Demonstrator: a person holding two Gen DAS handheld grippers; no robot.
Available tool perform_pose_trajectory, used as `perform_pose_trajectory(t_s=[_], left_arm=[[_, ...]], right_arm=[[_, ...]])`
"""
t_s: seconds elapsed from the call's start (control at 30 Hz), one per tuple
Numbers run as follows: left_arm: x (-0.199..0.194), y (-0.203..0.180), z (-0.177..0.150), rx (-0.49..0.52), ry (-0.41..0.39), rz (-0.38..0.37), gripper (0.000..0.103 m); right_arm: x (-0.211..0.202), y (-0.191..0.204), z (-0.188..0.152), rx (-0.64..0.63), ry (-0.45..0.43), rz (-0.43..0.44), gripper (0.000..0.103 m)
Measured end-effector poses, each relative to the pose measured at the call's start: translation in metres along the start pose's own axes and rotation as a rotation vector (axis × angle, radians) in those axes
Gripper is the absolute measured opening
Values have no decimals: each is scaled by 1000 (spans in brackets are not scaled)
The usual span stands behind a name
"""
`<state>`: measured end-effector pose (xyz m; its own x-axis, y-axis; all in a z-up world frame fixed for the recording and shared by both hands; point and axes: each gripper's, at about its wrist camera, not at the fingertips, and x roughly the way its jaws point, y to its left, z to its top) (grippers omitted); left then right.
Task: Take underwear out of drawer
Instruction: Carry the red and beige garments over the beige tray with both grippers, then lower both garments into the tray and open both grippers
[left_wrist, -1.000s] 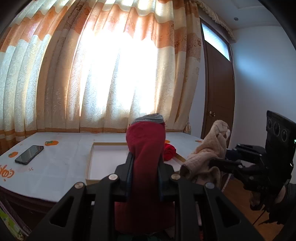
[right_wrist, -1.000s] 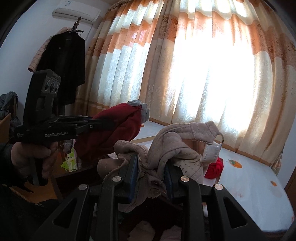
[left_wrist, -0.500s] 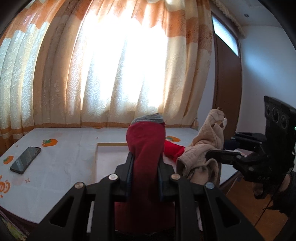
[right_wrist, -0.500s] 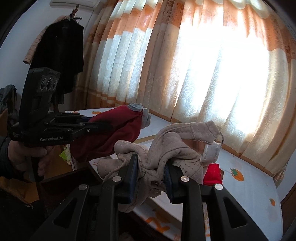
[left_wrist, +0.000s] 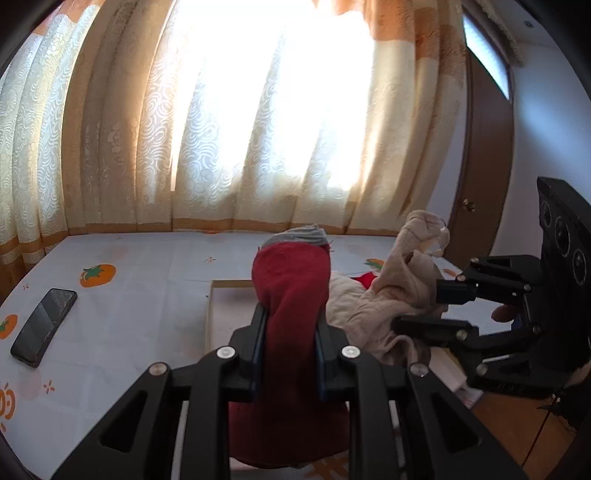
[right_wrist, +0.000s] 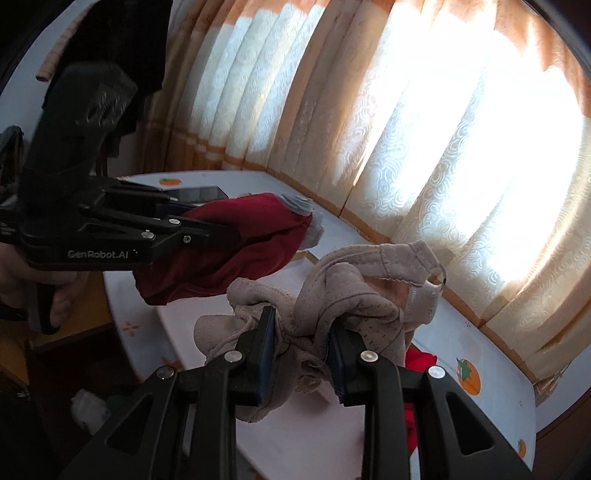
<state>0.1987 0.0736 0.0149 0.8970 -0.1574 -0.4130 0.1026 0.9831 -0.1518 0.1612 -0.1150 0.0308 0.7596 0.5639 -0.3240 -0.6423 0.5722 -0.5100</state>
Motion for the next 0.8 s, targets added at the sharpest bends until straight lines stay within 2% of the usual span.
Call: perform_pose_trajectory(t_s=[0.27, 0.63, 0.8], left_arm=[[38, 18, 10, -36, 67, 28, 20], [81, 36, 17, -95, 177, 52, 20], [94, 41, 17, -120, 211, 54, 20]], right_arm=[[48, -8, 18, -47, 69, -9, 29], [104, -20, 32, -62, 176, 44, 30], [120, -21, 34, -54, 181, 46, 34]])
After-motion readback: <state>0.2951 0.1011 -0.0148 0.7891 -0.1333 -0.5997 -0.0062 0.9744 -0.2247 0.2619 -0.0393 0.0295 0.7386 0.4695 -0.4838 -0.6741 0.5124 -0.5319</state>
